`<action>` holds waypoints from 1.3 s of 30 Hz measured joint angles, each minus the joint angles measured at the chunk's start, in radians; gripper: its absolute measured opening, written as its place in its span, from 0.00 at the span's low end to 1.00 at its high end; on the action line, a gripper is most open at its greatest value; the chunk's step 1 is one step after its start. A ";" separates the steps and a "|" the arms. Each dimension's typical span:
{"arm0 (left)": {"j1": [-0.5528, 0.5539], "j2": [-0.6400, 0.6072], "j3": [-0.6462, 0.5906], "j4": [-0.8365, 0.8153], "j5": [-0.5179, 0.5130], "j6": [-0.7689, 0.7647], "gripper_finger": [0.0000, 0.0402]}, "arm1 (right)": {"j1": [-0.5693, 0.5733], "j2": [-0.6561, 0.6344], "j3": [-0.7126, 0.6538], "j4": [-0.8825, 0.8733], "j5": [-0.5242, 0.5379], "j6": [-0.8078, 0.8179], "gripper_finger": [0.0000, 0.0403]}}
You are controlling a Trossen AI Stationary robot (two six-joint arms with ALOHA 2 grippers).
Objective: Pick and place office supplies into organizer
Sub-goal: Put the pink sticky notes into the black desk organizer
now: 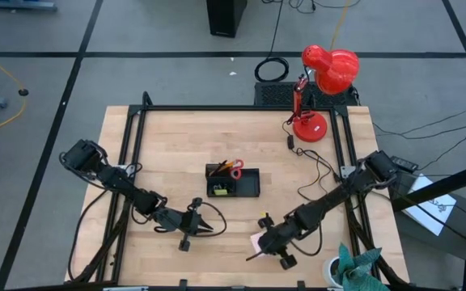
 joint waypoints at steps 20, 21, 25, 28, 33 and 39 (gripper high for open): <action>0.000 0.000 0.000 -0.021 0.000 -0.003 0.09 | -0.054 0.004 -0.050 0.046 0.079 0.012 0.00; 0.000 0.000 0.000 -0.024 0.000 -0.003 0.09 | -0.061 0.004 -0.050 0.058 0.079 0.004 0.00; 0.000 0.000 0.000 -0.024 0.000 -0.002 0.09 | -0.087 0.004 -0.050 0.114 0.079 -0.031 0.00; -0.001 0.000 0.000 -0.025 0.000 -0.002 0.09 | -0.100 0.004 -0.049 0.133 0.074 -0.042 0.00; -0.002 0.000 0.000 -0.026 0.003 -0.002 0.09 | -0.091 -0.022 -0.050 0.133 0.063 -0.049 0.00; -0.002 0.000 0.000 -0.026 0.004 0.000 0.09 | -0.070 -0.086 -0.049 0.105 0.102 -0.045 0.00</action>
